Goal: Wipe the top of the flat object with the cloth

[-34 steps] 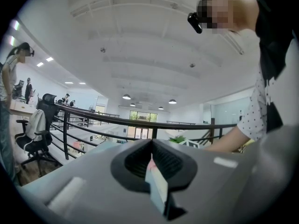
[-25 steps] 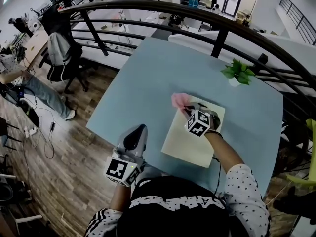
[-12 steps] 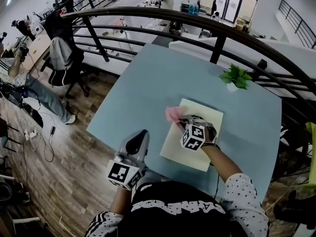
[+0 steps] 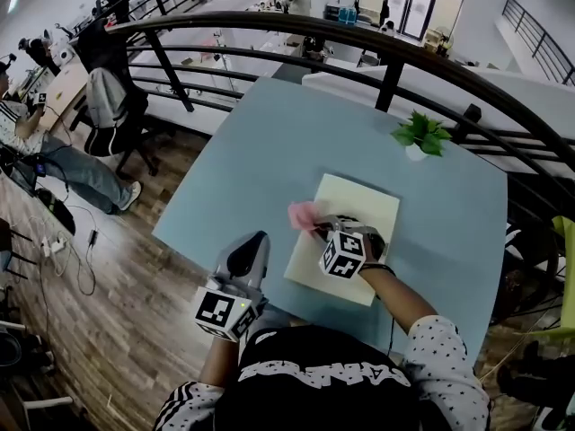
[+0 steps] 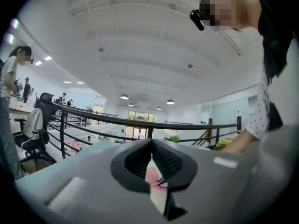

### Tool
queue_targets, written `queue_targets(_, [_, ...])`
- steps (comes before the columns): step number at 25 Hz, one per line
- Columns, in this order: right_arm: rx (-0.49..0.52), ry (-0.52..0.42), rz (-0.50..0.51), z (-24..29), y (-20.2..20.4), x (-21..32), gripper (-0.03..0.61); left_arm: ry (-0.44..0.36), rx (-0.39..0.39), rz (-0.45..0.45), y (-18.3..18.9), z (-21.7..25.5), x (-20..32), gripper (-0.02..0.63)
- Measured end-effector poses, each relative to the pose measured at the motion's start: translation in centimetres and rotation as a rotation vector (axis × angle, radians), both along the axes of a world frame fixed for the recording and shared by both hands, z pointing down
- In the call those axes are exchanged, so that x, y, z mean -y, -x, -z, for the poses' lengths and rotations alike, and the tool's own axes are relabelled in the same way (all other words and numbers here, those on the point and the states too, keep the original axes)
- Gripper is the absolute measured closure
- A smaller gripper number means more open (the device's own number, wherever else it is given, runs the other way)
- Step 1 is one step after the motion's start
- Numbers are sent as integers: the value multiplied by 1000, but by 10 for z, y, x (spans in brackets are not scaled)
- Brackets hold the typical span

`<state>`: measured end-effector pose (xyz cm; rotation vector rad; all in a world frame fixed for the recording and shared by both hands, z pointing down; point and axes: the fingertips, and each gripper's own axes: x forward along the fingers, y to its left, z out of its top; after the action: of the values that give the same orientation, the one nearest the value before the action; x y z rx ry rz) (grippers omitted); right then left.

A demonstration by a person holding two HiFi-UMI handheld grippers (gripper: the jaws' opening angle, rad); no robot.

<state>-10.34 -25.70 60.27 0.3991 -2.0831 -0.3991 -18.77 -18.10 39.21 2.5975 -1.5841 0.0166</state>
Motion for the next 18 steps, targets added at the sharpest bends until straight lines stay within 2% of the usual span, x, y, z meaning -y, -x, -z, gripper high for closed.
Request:
queue_targets(13, [11,66,66,-3,6,-39,572,-5,-1,-4,-15,-1,1,614])
queue_targets(18, [31,97,62,-2,8,-48,572,-6,-3,-4,-18,2,-2,614])
